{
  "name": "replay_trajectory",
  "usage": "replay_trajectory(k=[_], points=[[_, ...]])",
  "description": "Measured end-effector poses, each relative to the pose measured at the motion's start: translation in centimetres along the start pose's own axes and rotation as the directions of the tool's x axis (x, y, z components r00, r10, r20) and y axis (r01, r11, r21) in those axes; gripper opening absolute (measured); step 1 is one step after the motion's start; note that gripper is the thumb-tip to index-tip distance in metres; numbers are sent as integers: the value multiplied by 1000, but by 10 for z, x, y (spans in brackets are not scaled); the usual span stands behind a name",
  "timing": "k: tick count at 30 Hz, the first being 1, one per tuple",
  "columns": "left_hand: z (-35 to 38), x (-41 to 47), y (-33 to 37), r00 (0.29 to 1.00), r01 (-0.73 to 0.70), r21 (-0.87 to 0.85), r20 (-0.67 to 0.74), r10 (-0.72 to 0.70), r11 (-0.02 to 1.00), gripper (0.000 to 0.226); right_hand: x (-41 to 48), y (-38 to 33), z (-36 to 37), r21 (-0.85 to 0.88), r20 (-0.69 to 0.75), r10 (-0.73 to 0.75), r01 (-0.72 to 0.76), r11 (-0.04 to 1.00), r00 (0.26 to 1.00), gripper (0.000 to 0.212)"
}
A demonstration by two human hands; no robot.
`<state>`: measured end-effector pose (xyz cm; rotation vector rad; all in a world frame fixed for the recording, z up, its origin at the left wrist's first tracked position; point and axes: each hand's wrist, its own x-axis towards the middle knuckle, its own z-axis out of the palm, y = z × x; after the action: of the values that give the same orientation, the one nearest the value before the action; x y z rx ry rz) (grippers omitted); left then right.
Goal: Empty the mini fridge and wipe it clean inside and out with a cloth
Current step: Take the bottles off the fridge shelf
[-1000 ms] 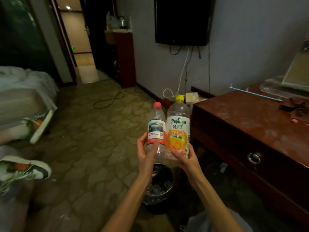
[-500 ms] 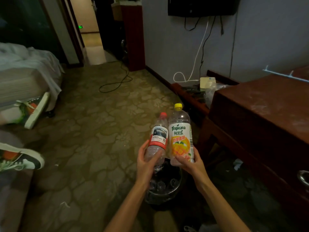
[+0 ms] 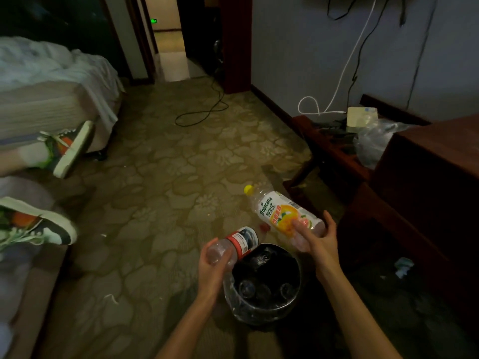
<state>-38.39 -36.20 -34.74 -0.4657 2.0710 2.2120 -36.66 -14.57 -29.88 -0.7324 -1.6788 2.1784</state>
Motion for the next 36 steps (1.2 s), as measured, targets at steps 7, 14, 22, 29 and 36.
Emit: replay_trajectory(k=[7, 14, 22, 29, 36], points=[[11, 25, -41, 986, 168, 161, -16, -167, 973, 45, 23, 22, 18, -240, -145, -109, 72, 968, 983, 99], [25, 42, -74, 985, 148, 386, 23, -170, 910, 44, 34, 31, 14, -563, -147, -193, 79, 823, 970, 97], [48, 77, -105, 970, -44, 743, 191, -149, 668, 51, 33, 52, 13, -719, -100, -144, 28, 694, 984, 99], [52, 98, -128, 927, -347, 868, 375, -11, 355, 48, 33, 62, 11, -810, -109, -144, -4, 587, 983, 96], [50, 105, -149, 884, -452, 847, 466, 19, 281, 61, 32, 79, 11, -824, -109, -87, -41, 565, 990, 95]])
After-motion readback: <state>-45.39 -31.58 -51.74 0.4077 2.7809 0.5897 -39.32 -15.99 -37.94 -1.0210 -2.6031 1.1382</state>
